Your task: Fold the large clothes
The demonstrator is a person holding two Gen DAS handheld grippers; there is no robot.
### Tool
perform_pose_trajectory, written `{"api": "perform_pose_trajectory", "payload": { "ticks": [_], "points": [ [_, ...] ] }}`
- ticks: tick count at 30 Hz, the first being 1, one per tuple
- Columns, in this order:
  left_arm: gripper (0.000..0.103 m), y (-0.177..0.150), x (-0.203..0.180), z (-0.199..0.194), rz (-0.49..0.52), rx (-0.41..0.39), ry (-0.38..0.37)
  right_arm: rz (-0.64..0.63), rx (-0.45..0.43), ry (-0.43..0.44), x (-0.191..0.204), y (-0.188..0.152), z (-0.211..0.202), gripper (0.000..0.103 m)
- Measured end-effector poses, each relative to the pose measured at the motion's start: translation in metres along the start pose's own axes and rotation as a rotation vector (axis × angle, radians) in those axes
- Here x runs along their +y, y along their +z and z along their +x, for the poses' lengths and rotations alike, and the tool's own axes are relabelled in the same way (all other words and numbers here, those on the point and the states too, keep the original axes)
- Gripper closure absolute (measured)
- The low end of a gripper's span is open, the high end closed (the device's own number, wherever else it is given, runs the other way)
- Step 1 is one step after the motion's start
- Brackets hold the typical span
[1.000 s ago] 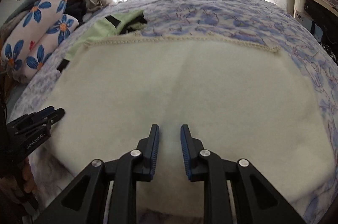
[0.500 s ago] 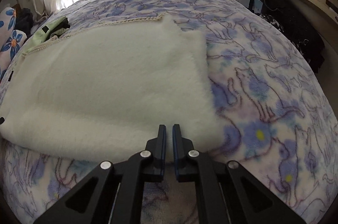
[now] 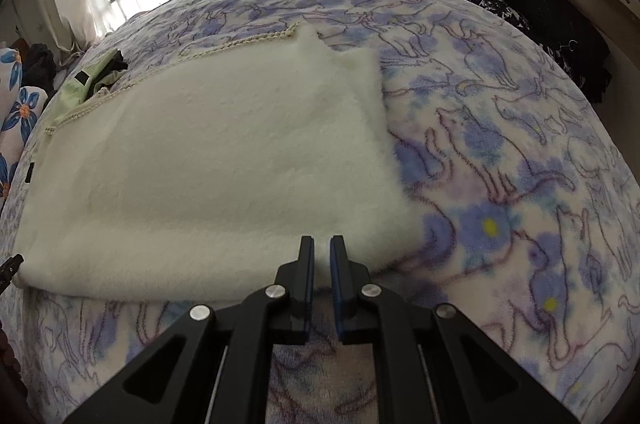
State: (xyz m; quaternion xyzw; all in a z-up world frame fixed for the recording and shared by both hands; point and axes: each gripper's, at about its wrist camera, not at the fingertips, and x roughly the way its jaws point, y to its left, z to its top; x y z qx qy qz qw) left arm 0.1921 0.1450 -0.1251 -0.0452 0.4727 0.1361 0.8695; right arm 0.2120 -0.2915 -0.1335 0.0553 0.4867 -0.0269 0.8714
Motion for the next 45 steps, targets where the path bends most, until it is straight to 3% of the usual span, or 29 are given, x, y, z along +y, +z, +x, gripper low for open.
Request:
{"api": "perform_pose_trajectory", "payload": {
  "ticks": [14,27,33,45],
  "points": [
    [0.054,-0.006,-0.024,-0.057,0.065,-0.045,-0.042,-0.051,-0.037,0.112,0.030,-0.020,-0.053,0.095],
    [0.050,-0.043,-0.026,-0.107,0.048,-0.033,-0.117,-0.160,-0.118,0.217,0.080,-0.054,-0.108,0.095],
    [0.045,-0.053,-0.025,-0.108,0.029,-0.023,-0.143,-0.220,-0.146,0.222,0.108,-0.065,-0.108,0.095],
    [0.045,-0.076,-0.020,-0.071,-0.024,0.081,-0.205,-0.215,-0.092,0.267,0.130,-0.074,-0.078,0.095]
  ]
}}
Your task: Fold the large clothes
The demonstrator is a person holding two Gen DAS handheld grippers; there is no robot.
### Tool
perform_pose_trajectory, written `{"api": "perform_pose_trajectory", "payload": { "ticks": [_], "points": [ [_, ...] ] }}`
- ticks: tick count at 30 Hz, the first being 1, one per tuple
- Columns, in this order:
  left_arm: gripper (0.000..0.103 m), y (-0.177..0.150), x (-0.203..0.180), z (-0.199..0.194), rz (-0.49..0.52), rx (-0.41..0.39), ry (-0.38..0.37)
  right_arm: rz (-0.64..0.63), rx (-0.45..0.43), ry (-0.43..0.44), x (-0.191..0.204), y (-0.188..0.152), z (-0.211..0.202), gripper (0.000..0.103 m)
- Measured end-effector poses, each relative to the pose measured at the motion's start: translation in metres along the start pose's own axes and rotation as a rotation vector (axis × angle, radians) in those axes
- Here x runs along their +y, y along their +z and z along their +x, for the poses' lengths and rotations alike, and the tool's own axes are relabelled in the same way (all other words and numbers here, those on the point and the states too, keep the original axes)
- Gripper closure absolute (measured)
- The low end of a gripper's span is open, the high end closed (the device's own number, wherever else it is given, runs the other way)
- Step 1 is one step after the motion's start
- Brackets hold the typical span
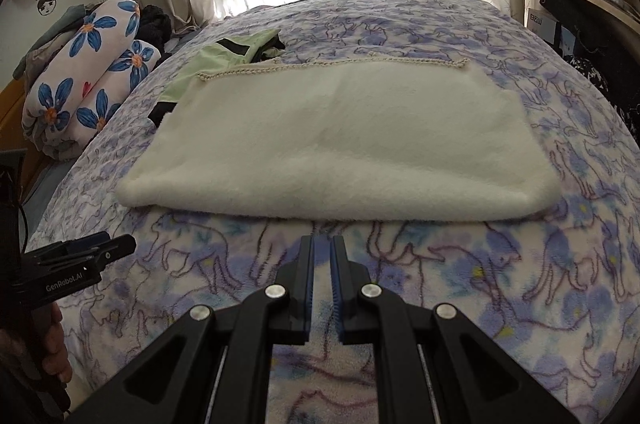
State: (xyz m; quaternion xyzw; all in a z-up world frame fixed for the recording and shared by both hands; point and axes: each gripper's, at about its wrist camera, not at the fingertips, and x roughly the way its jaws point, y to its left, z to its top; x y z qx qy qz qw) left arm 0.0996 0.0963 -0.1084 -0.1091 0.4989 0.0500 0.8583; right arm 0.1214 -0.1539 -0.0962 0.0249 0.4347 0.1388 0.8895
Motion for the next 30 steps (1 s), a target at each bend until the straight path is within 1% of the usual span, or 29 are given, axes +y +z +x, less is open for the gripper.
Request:
{"api": "perform_pose_trajectory", "payload": {
  "ticks": [5,9,12,17,19,21,23,26,29,30],
  "points": [
    [0.045,0.000,0.007,0.021,-0.054,0.037,-0.089,0.011,0.011,0.010,0.000,-0.001,0.011,0.095],
    [0.044,0.007,0.013,0.039,-0.107,0.042,-0.142,0.011,0.016,0.018,0.000,0.002,0.020,0.095],
    [0.044,0.015,0.019,0.052,-0.164,0.027,-0.191,0.011,0.014,0.021,0.000,0.006,0.026,0.095],
    [0.044,0.031,0.033,0.074,-0.266,-0.029,-0.297,0.005,0.019,0.023,0.002,0.013,0.041,0.095],
    [0.044,0.036,0.039,0.085,-0.310,-0.045,-0.323,0.006,0.024,0.028,0.002,0.016,0.049,0.095],
    [0.040,0.041,0.045,0.096,-0.355,-0.064,-0.356,0.005,0.028,0.029,0.003,0.019,0.056,0.095],
    [0.039,0.047,0.050,0.105,-0.391,-0.080,-0.377,0.003,0.029,0.038,0.005,0.022,0.062,0.095],
    [0.040,0.060,0.054,0.118,-0.423,-0.093,-0.373,-0.019,0.022,0.041,0.010,0.031,0.069,0.095],
    [0.040,0.078,0.060,0.131,-0.469,-0.113,-0.365,-0.046,-0.007,0.038,0.016,0.046,0.076,0.095],
    [0.043,0.078,0.062,0.132,-0.486,-0.129,-0.360,-0.057,-0.029,0.032,0.018,0.053,0.078,0.095]
  ]
}}
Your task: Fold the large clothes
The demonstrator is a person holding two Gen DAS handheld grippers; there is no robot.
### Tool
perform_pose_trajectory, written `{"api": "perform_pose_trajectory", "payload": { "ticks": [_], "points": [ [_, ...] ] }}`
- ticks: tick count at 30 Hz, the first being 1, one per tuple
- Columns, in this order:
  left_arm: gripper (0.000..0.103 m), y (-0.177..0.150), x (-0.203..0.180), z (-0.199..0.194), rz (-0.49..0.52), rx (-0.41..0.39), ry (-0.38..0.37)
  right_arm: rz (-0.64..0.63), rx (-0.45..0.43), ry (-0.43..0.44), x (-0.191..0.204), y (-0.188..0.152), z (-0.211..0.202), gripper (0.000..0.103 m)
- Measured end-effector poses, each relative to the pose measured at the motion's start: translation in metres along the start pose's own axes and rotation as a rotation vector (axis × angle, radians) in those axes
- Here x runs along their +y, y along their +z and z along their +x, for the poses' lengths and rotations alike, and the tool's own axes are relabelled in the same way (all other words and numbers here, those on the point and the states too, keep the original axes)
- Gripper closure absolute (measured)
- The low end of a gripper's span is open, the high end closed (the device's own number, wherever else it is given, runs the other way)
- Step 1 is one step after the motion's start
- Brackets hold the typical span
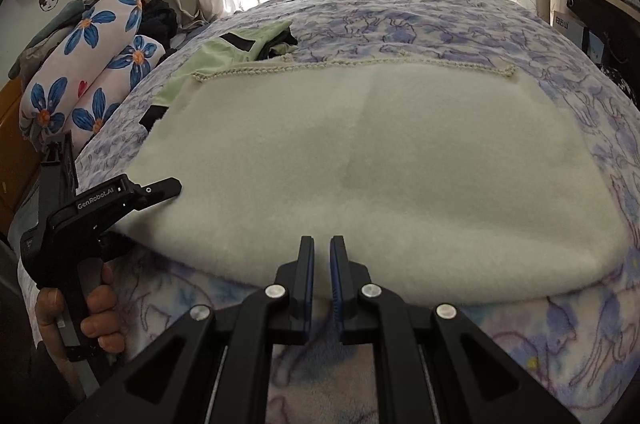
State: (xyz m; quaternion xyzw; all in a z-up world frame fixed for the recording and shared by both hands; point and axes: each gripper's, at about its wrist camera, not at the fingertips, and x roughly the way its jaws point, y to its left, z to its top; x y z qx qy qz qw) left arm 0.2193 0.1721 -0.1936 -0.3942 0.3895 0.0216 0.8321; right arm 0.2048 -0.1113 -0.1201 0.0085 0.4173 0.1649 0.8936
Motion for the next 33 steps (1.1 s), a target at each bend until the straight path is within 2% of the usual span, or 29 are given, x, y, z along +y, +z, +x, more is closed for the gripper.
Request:
{"api": "perform_pose_trajectory", "payload": {
  "ticks": [2,5,7,8,9,13,18,20,23,25,29,31,33],
  "points": [
    [0.069,0.005,-0.001,0.000,-0.010,-0.047,0.031,-0.018,-0.033,-0.024,0.002,0.015,0.008,0.095],
    [0.082,0.003,-0.019,-0.008,0.066,-0.108,0.090,-0.047,-0.049,-0.044,0.003,0.035,0.028,0.095],
    [0.083,-0.005,-0.051,-0.019,0.202,-0.190,0.181,-0.087,-0.020,-0.057,0.006,0.040,0.046,0.095],
    [0.084,-0.007,-0.066,-0.025,0.249,-0.224,0.200,-0.103,0.023,-0.068,0.005,0.039,0.059,0.095],
    [0.084,-0.009,-0.079,-0.033,0.282,-0.255,0.201,-0.112,0.053,-0.069,0.005,0.036,0.068,0.095],
    [0.085,-0.018,-0.133,-0.055,0.424,-0.317,0.201,-0.118,0.028,-0.050,0.001,0.024,0.062,0.095],
    [0.085,-0.030,-0.207,-0.062,0.599,-0.350,0.186,0.091,0.074,0.119,-0.041,0.012,0.035,0.095],
    [0.085,-0.045,-0.239,-0.063,0.660,-0.360,0.171,0.192,0.060,0.141,-0.065,0.005,0.015,0.095],
    [0.085,-0.069,-0.293,-0.052,0.722,-0.344,0.115,0.309,-0.005,0.103,-0.104,-0.009,-0.024,0.095],
    [0.085,-0.088,-0.319,-0.036,0.768,-0.328,0.087,0.357,-0.041,0.030,-0.131,-0.019,-0.049,0.095],
    [0.085,-0.141,-0.362,0.013,0.893,-0.249,0.053,0.426,-0.083,-0.151,-0.182,-0.035,-0.089,0.095],
    [0.085,-0.171,-0.370,0.051,0.957,-0.154,0.058,0.462,-0.095,-0.211,-0.202,-0.043,-0.103,0.095],
    [0.084,-0.198,-0.368,0.092,1.013,-0.036,0.099,0.494,-0.105,-0.238,-0.220,-0.050,-0.112,0.095]
  ]
}}
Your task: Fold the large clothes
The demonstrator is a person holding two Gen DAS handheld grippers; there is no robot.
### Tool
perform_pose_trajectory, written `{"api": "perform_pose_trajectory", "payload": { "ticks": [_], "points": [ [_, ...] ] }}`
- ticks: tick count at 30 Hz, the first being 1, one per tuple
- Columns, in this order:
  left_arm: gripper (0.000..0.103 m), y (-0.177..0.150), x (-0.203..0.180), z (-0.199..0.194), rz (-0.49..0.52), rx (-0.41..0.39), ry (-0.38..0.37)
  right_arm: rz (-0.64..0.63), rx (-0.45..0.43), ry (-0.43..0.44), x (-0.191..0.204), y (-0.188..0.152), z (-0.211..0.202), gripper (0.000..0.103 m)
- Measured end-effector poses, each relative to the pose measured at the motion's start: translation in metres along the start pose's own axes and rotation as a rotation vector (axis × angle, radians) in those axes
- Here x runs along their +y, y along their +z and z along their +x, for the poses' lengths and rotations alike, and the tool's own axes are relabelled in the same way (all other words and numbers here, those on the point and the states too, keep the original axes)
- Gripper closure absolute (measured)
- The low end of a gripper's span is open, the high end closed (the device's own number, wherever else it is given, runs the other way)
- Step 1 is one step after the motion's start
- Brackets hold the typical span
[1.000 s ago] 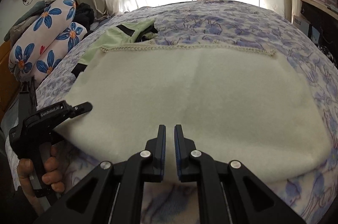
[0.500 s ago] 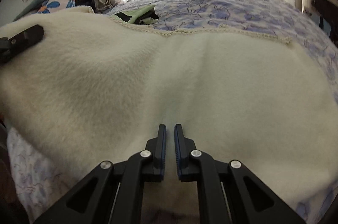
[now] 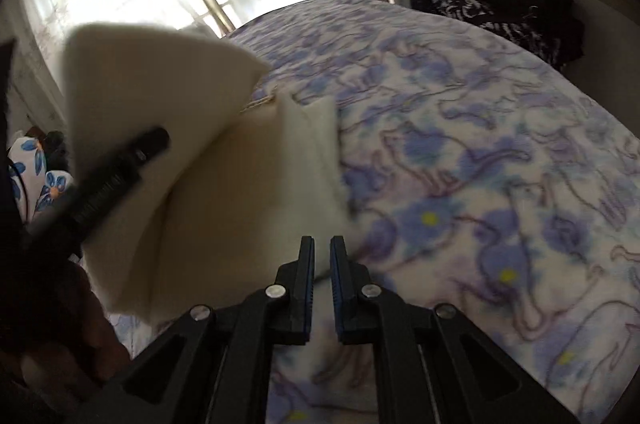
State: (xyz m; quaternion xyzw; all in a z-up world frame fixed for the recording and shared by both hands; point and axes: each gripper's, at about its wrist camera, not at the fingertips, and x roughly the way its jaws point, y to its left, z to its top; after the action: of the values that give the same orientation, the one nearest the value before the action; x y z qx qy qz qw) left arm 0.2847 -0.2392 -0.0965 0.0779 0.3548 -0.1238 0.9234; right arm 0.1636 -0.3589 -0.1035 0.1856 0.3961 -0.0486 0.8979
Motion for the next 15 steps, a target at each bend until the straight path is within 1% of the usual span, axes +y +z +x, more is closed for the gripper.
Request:
{"api": "perform_pose_trajectory", "payload": {
  "ticks": [1,2,3,4,5,6,7,11,13,15],
  "points": [
    [0.081,-0.013,-0.012,0.020,0.048,0.059,0.019,0.010,0.001,-0.011,-0.007,0.000,0.000,0.095],
    [0.078,-0.023,-0.023,0.031,0.097,0.080,0.054,0.018,0.005,-0.018,-0.012,-0.001,0.000,0.095],
    [0.076,-0.030,-0.033,0.033,0.155,0.050,0.103,0.025,0.012,-0.018,-0.017,-0.002,0.000,0.095],
    [0.059,-0.035,-0.040,0.031,0.202,0.026,0.128,0.031,0.020,-0.014,-0.020,-0.003,0.001,0.095],
    [0.034,-0.038,-0.044,0.030,0.230,0.034,0.110,0.035,0.029,-0.007,-0.022,-0.005,0.001,0.095],
    [0.025,-0.038,-0.046,0.028,0.235,0.057,0.063,0.037,0.039,0.001,-0.023,-0.006,0.002,0.095],
    [0.019,-0.037,-0.045,0.024,0.232,0.069,0.029,0.039,0.049,0.008,-0.026,-0.007,0.001,0.095],
    [0.019,-0.035,-0.029,-0.003,0.191,0.090,-0.050,0.047,0.053,0.026,-0.029,-0.008,-0.001,0.095],
    [0.019,-0.037,-0.023,-0.025,0.140,0.098,-0.092,0.048,0.040,0.032,-0.029,-0.007,-0.007,0.095],
    [0.019,-0.042,0.001,-0.050,0.077,0.096,-0.134,0.043,0.031,0.044,-0.026,-0.005,-0.012,0.095]
  ]
}}
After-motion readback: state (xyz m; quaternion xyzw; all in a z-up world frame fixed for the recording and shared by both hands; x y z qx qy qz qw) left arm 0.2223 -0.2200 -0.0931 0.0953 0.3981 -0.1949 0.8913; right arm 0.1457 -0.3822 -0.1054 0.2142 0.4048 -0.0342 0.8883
